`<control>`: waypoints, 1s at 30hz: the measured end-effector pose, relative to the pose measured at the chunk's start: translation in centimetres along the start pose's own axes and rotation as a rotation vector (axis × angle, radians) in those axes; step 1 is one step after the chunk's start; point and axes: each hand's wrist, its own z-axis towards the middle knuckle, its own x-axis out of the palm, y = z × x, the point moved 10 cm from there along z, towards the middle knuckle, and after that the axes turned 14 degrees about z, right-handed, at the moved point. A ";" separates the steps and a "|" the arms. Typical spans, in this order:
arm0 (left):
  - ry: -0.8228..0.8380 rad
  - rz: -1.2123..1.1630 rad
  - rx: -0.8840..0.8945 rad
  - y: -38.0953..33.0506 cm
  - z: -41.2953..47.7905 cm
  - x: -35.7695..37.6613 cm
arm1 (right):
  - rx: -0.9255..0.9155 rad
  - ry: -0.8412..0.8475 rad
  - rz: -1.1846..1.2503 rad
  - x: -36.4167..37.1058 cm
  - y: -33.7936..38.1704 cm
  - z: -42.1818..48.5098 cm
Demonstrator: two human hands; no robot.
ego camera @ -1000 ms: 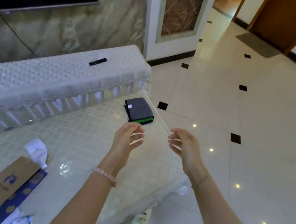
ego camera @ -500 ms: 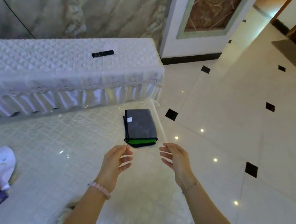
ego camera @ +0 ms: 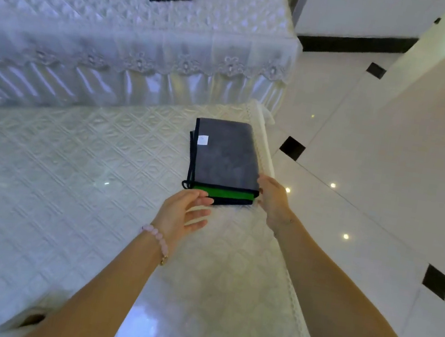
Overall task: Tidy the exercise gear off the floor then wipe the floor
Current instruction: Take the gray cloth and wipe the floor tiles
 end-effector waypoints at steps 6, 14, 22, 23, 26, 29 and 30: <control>-0.022 -0.022 -0.030 2.2 1.4 0.3 | -0.057 0.026 -0.035 0.2 -0.9 2.0; -0.087 0.021 0.004 1.2 -1.6 -1.0 | -0.050 0.038 -0.086 0.7 1.5 -0.9; -0.045 0.052 0.122 -6.2 -11.2 1.5 | -0.159 -0.013 0.046 -3.7 11.0 -11.7; -0.021 0.059 0.139 -7.2 -13.0 2.2 | -0.172 -0.017 0.079 -4.6 12.4 -13.8; 0.053 0.112 0.185 -9.3 -18.5 4.0 | -0.218 -0.030 0.153 -7.5 15.1 -20.8; 0.174 0.158 0.242 -10.9 -23.9 6.4 | -0.290 -0.019 0.227 -9.6 17.0 -28.4; 0.213 0.175 0.249 -10.9 -25.6 7.0 | -0.308 -0.028 0.237 -10.3 17.2 -30.9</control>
